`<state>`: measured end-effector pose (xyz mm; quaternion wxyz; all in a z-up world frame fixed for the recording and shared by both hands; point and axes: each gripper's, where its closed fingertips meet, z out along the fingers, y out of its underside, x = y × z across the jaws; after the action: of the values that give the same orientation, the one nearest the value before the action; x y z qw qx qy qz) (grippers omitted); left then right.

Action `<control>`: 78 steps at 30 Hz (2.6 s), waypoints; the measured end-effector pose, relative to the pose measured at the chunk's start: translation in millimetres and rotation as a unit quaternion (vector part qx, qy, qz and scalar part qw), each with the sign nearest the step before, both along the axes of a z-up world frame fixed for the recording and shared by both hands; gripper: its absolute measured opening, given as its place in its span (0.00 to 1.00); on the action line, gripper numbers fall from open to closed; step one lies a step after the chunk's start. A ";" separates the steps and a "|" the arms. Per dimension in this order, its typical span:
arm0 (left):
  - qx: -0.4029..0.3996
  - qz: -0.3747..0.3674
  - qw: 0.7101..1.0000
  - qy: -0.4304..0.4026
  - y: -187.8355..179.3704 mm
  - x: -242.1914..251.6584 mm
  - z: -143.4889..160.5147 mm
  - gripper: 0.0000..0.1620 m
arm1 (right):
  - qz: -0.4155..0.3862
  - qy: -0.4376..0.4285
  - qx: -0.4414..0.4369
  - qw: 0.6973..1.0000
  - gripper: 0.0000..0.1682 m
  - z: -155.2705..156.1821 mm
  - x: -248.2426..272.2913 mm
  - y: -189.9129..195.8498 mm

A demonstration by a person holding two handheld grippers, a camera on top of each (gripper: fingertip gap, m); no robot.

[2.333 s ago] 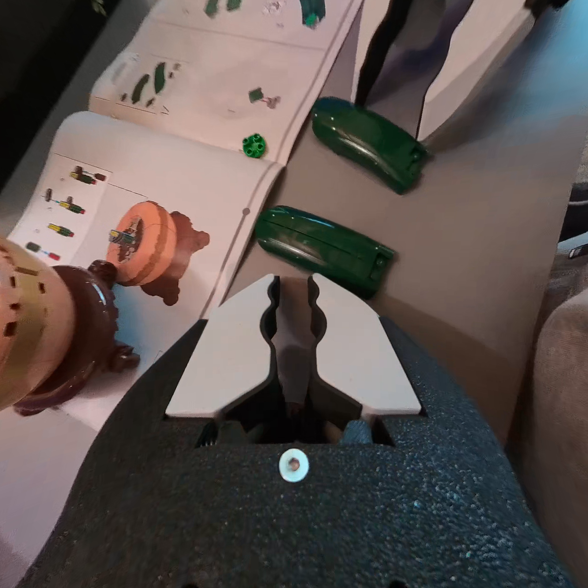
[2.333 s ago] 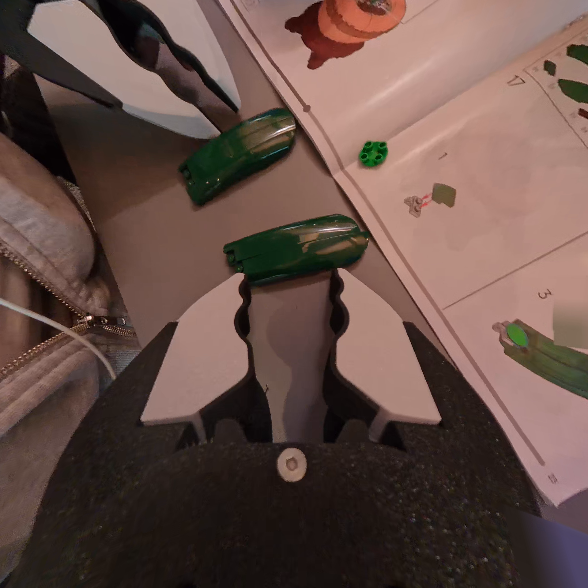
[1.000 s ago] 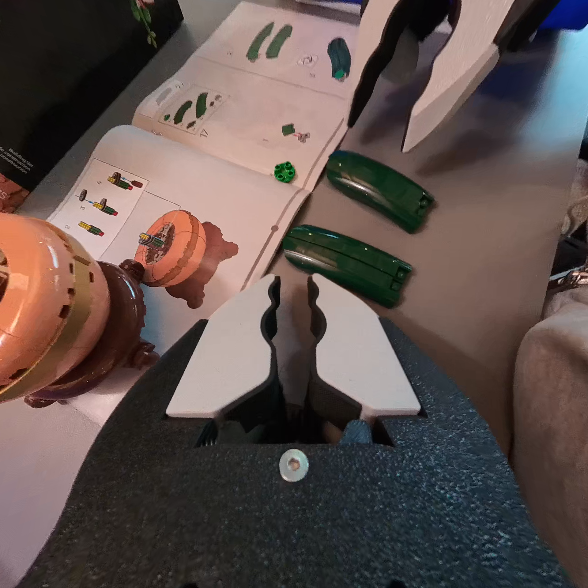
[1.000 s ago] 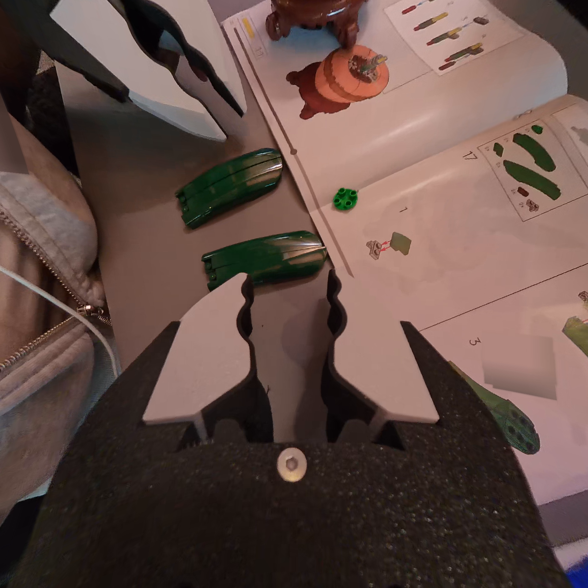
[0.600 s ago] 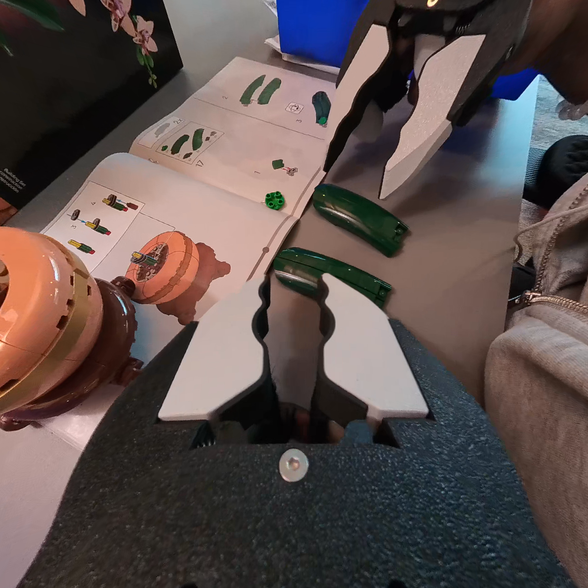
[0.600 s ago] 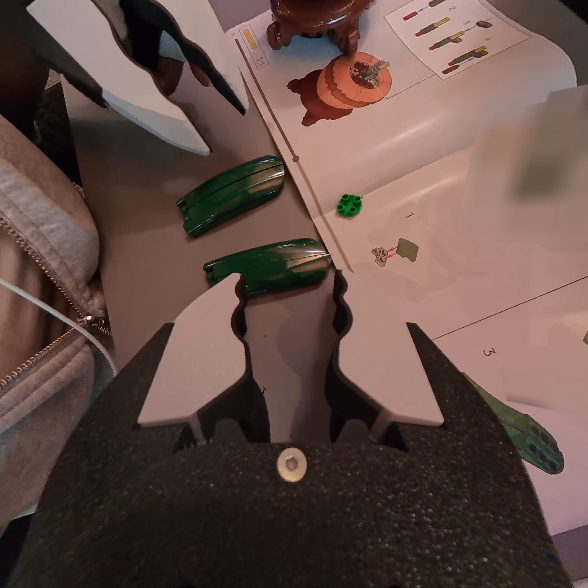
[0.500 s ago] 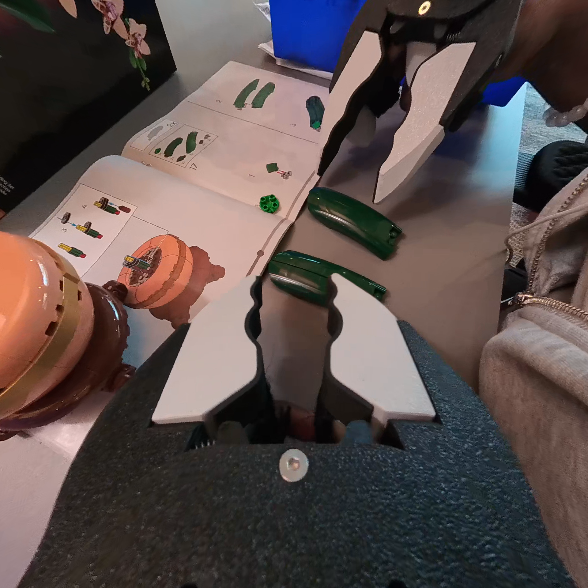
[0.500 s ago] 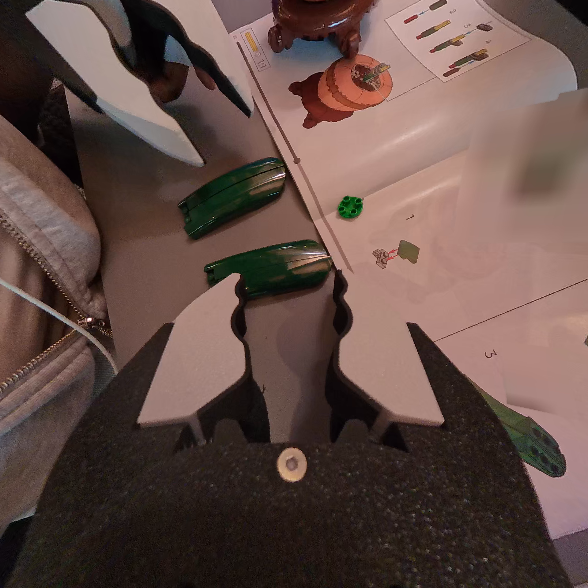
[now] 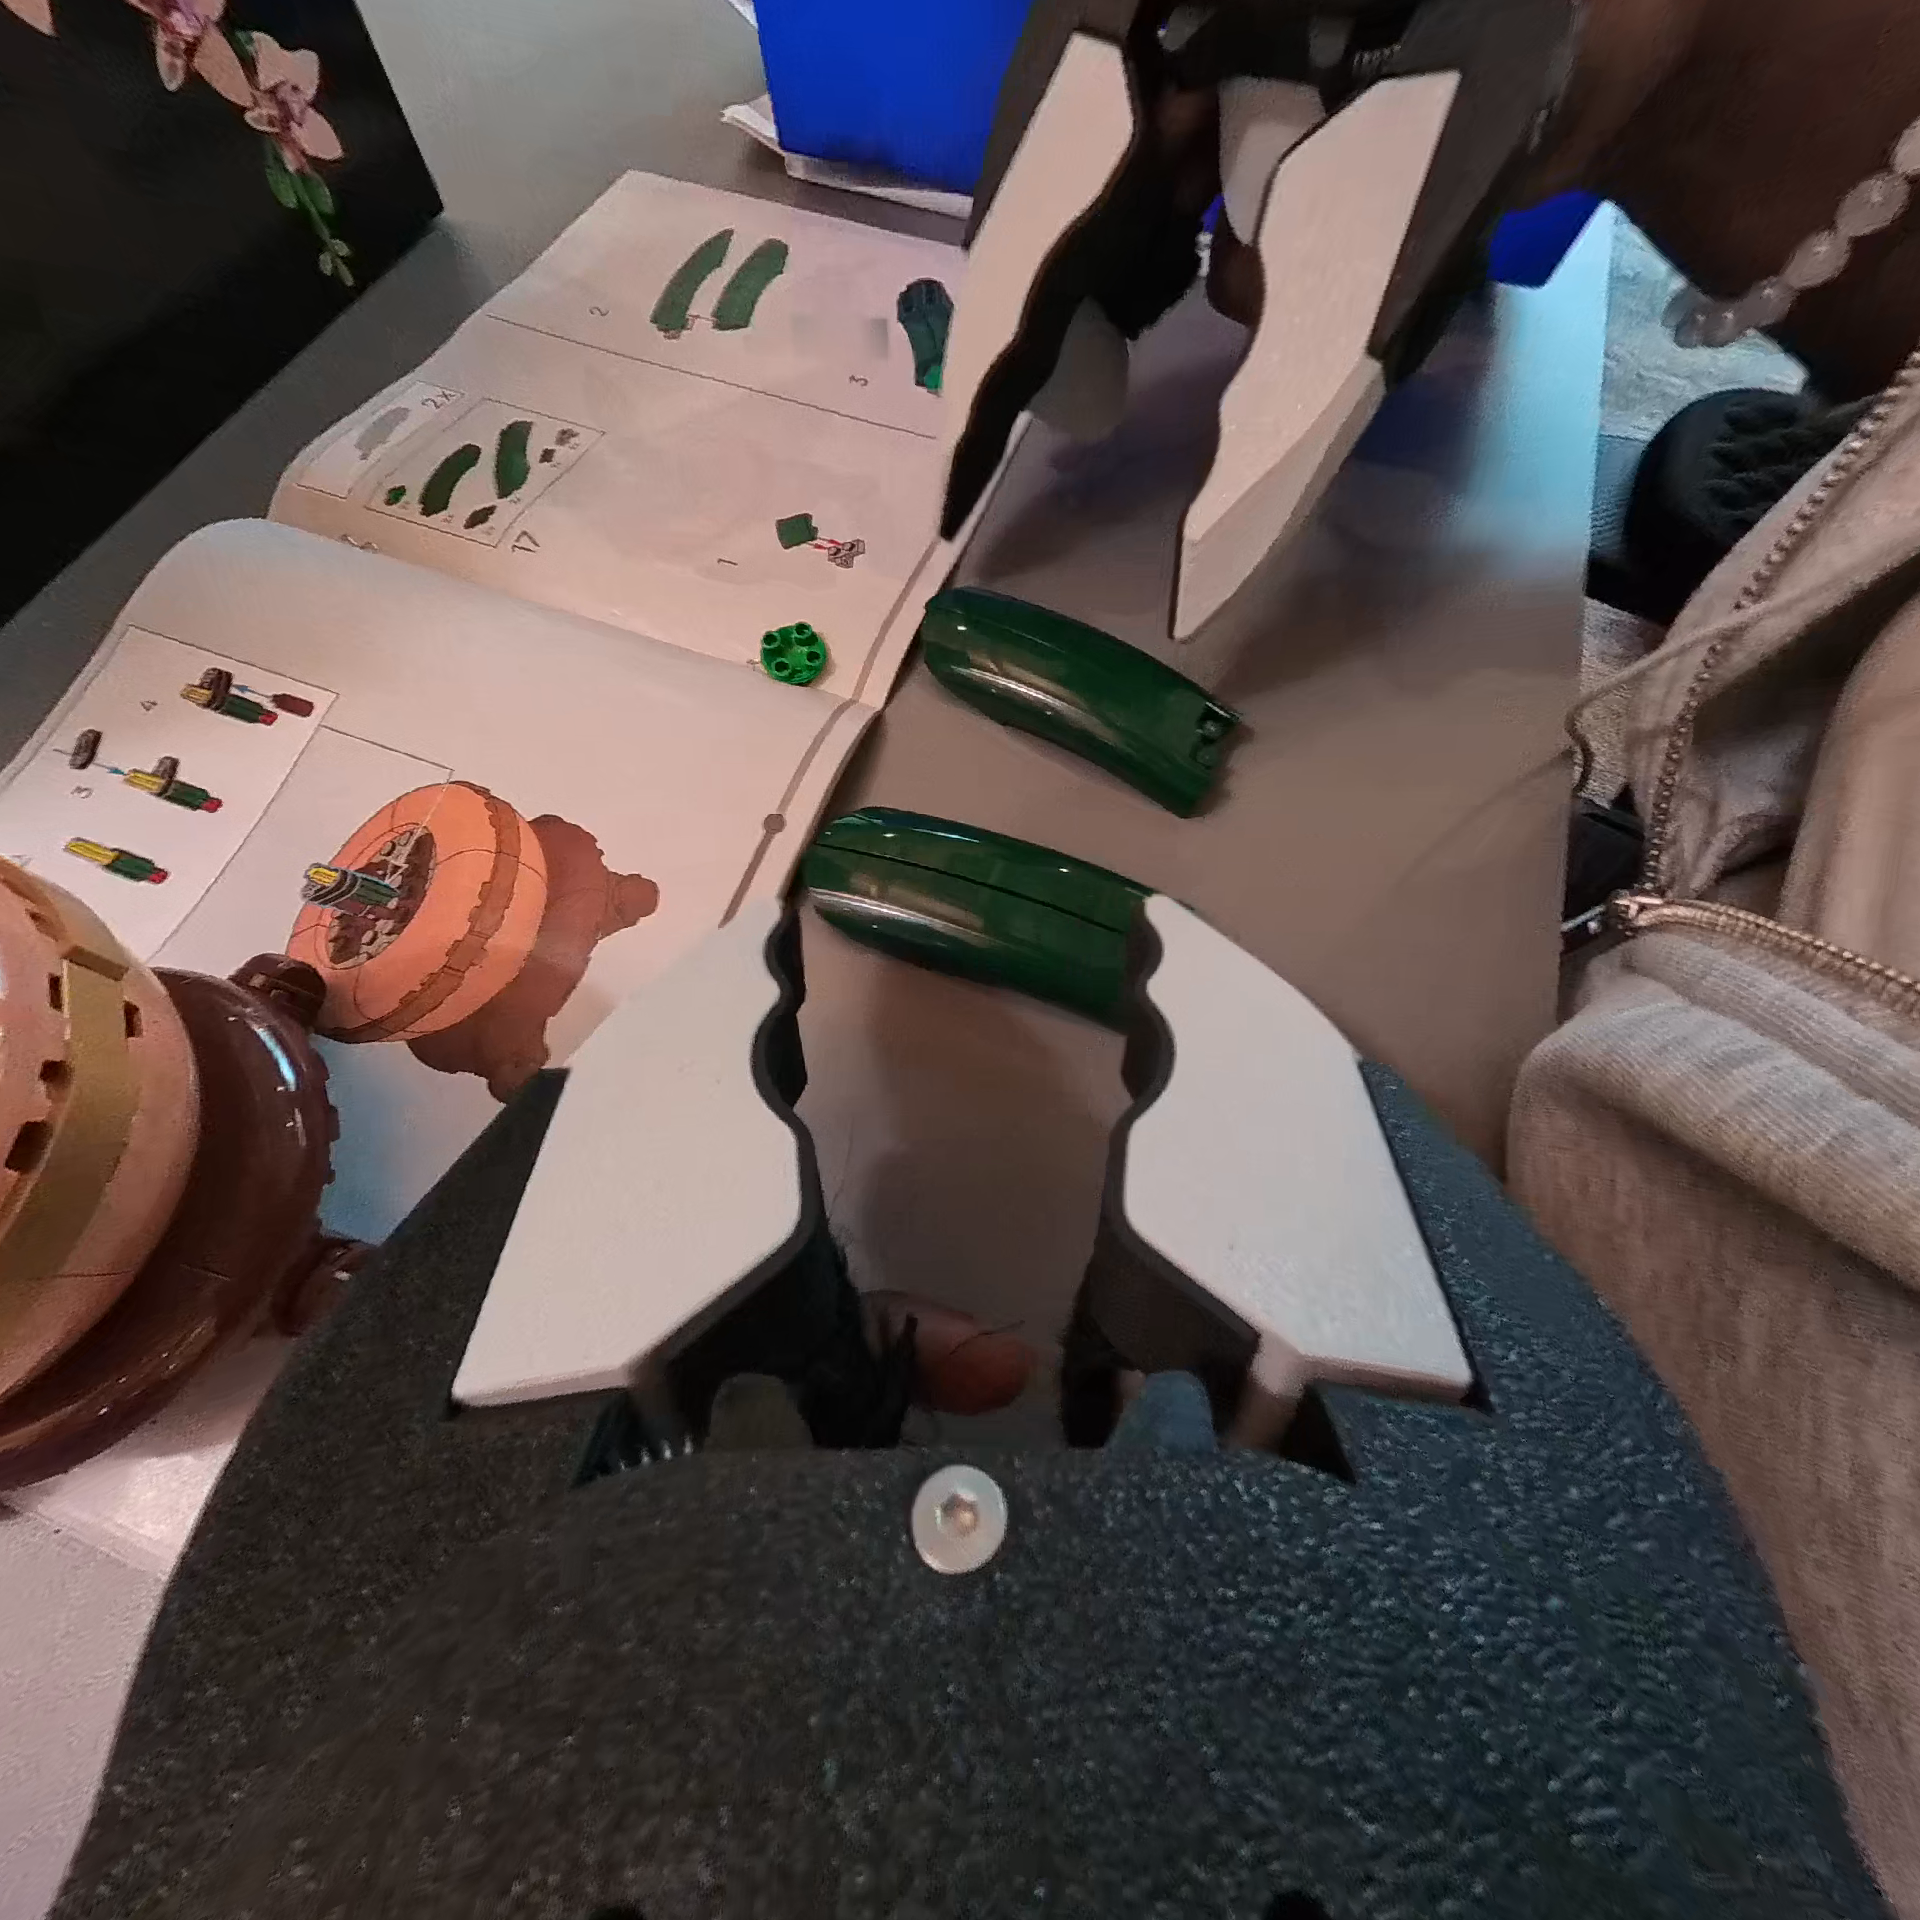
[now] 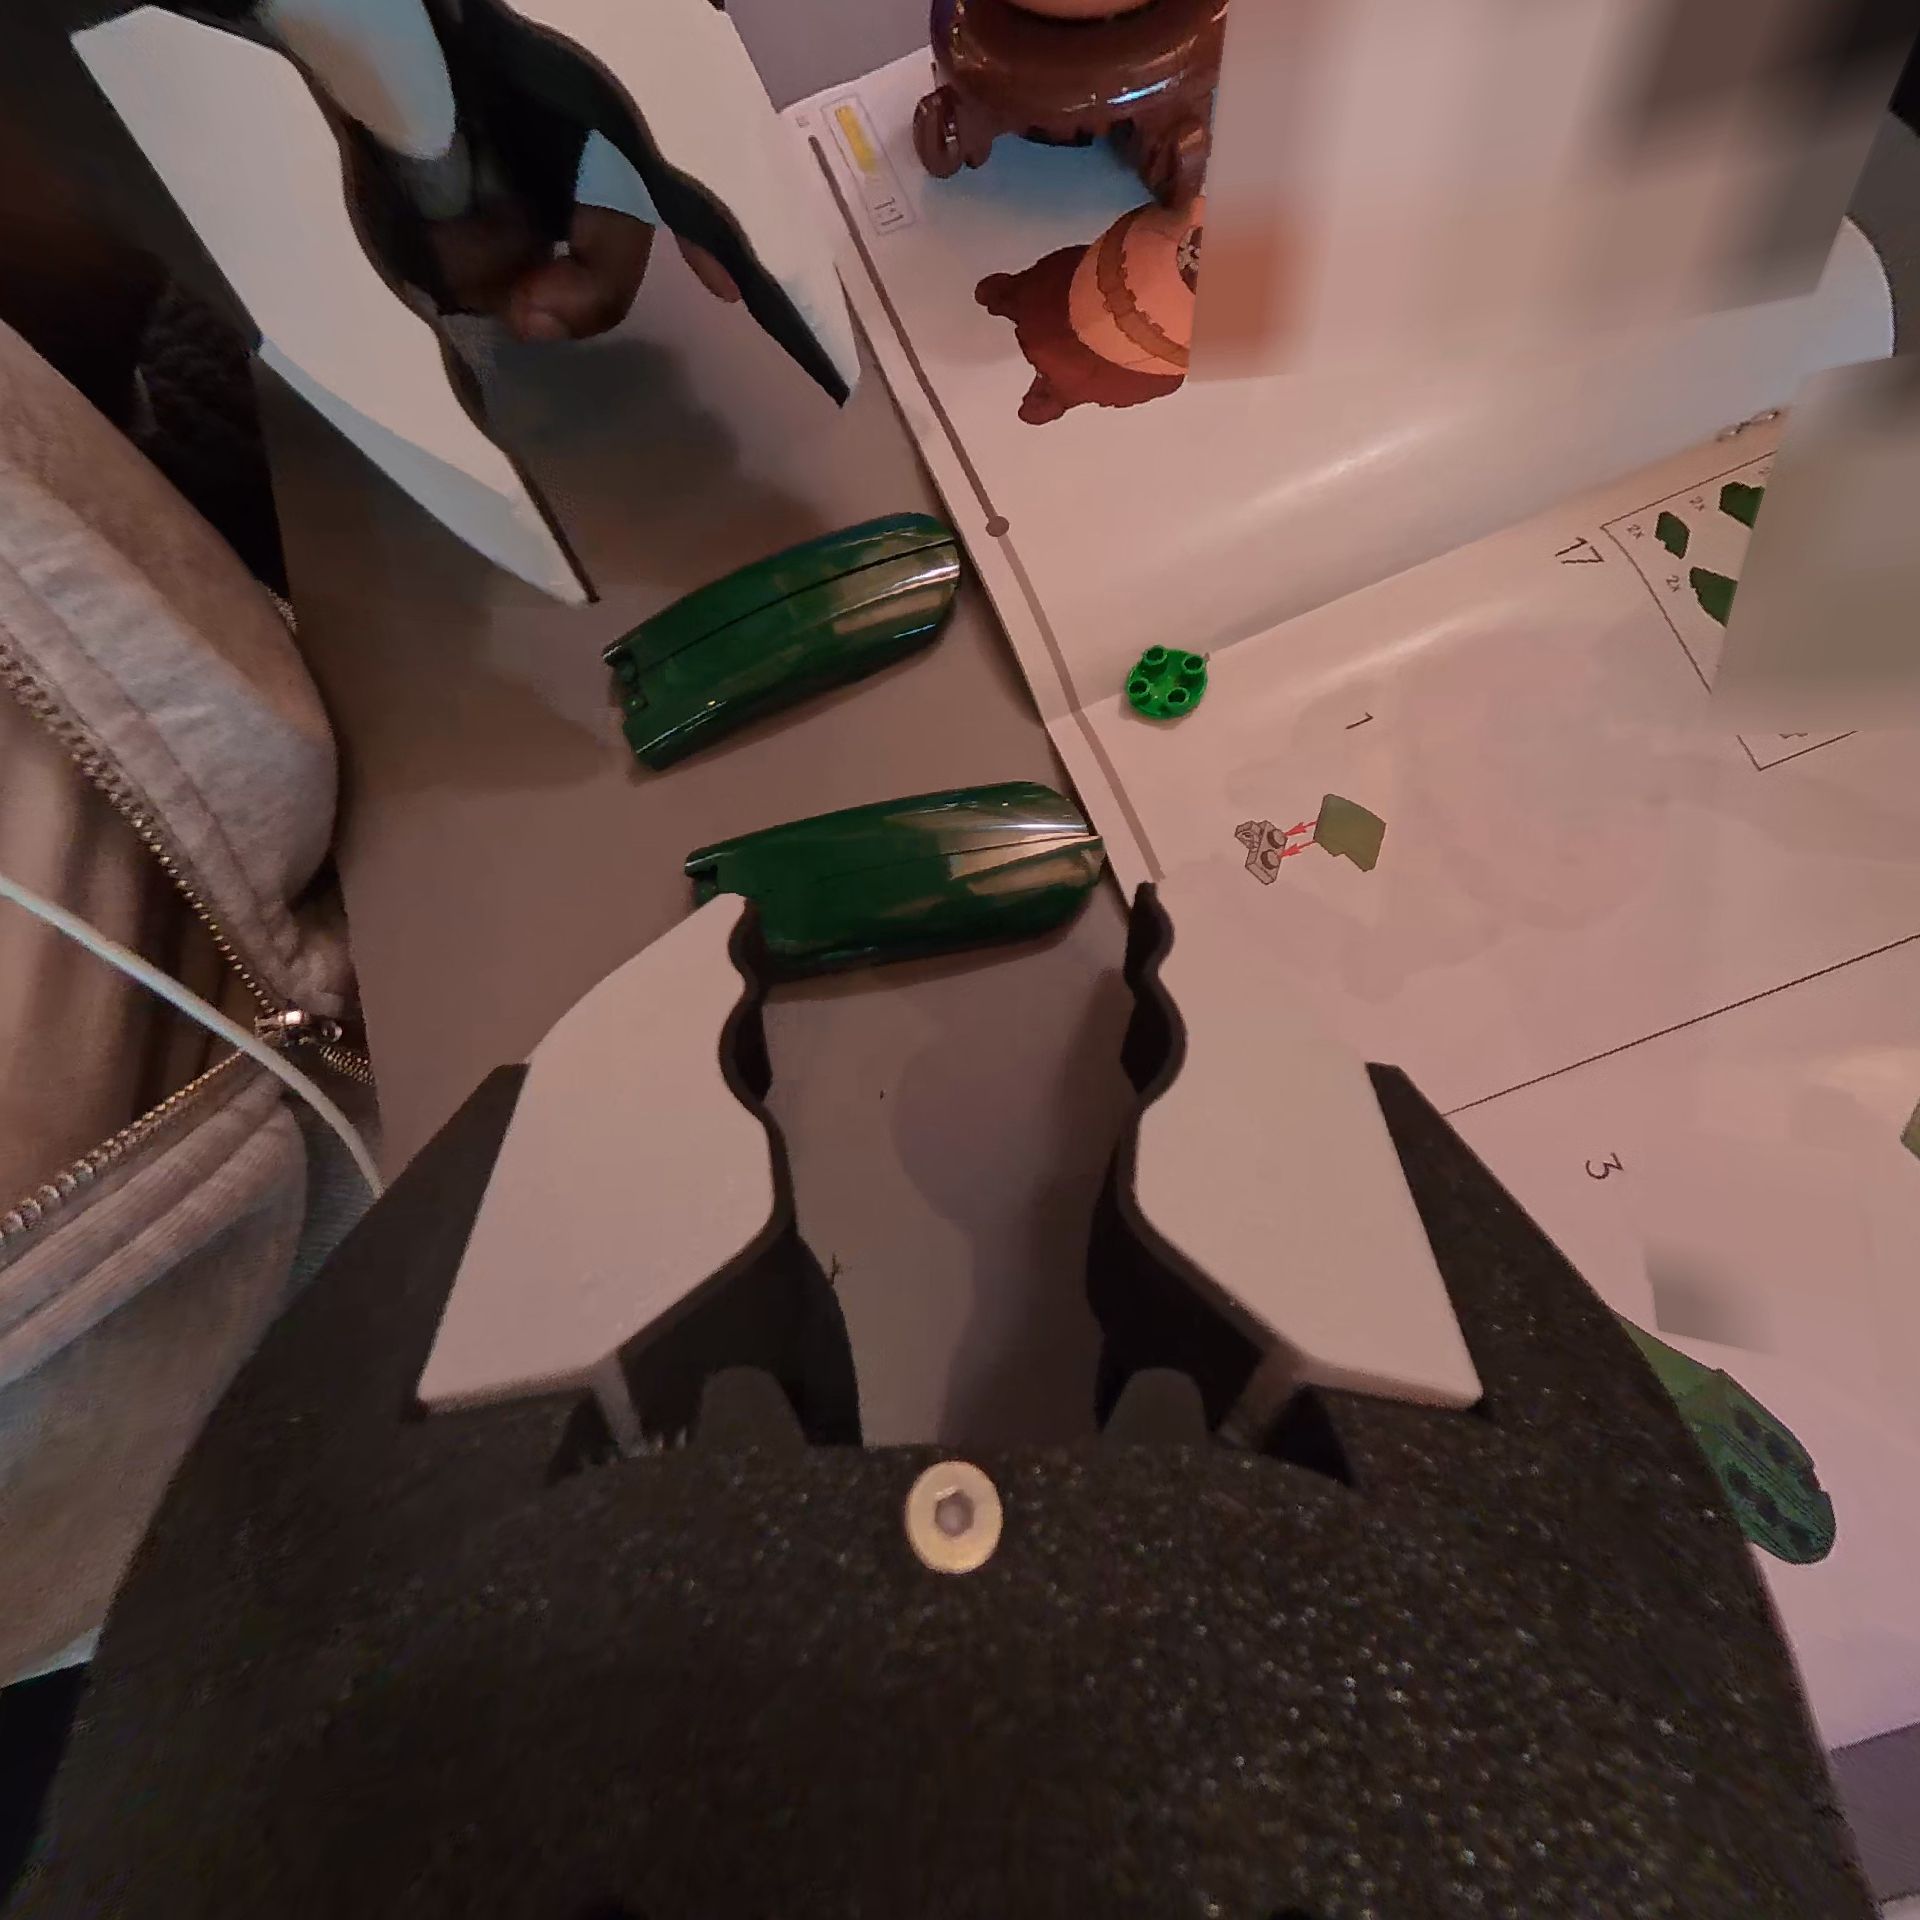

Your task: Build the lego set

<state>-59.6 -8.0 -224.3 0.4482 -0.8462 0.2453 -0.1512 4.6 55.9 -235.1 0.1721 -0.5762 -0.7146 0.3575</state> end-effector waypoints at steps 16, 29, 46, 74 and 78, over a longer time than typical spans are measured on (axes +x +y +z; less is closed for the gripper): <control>-0.011 -0.046 0.998 0.049 -7.0 10.1 -12.8 0.48 | 0.023 0.035 0.013 0.999 0.50 -3.9 4.9 -10.0; -0.018 -0.054 0.997 0.058 -9.0 14.1 -15.1 0.46 | 0.036 0.039 0.010 0.999 0.48 -8.0 0.2 -14.3; 0.024 -0.019 0.999 0.010 9.5 13.8 7.9 0.36 | -0.015 0.113 0.006 0.993 0.46 18.7 4.3 -7.0; -0.007 -0.023 0.993 0.117 18.2 12.3 -25.4 0.03 | -0.050 0.065 0.084 0.993 0.21 -11.2 -15.7 -13.0; 0.003 -0.028 0.992 0.120 16.8 13.7 -24.0 0.03 | -0.050 0.065 0.077 0.994 0.23 -10.9 -14.5 -14.2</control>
<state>-46.0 8.9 -248.3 0.4137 -0.8498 0.3211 -0.0598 -9.9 41.7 -246.0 0.2798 -0.5719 -0.6975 0.3289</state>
